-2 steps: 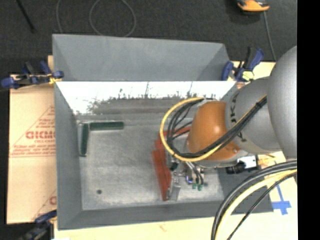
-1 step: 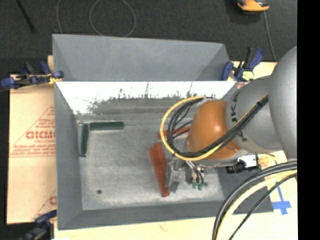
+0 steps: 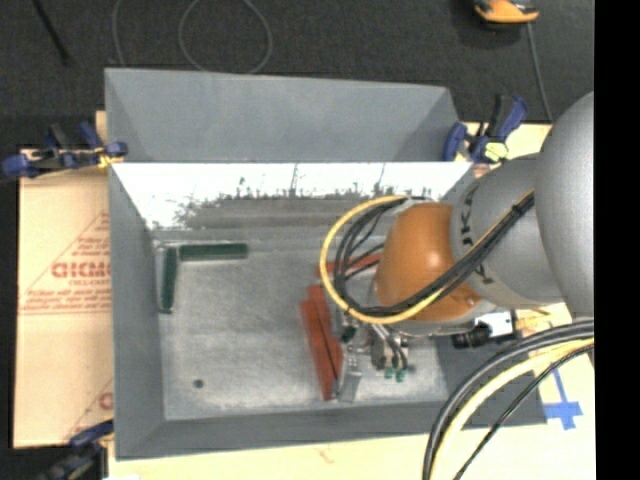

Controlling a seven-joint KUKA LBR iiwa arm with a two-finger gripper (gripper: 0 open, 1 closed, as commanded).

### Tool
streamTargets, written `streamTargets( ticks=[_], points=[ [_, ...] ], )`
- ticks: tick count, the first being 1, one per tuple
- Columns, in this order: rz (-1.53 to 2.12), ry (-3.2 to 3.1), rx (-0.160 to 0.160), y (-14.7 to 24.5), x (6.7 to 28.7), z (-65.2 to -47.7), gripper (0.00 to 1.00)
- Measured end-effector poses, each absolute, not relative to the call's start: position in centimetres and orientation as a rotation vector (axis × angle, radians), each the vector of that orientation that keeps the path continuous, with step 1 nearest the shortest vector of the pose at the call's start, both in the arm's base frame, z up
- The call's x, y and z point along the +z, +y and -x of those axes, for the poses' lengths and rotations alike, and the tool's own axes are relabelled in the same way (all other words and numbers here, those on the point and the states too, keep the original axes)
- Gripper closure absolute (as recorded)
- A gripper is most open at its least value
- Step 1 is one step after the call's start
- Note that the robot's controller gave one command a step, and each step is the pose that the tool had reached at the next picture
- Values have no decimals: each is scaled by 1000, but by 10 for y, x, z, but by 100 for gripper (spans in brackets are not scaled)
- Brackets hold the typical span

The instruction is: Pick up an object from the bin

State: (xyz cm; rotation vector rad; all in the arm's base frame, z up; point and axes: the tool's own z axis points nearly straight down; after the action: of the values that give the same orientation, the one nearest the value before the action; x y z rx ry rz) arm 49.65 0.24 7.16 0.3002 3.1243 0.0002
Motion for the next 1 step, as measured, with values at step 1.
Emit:
streamTargets(
  ticks=[1],
  points=[
    [-31,3137,-2,29,72,-484,0]
  ],
)
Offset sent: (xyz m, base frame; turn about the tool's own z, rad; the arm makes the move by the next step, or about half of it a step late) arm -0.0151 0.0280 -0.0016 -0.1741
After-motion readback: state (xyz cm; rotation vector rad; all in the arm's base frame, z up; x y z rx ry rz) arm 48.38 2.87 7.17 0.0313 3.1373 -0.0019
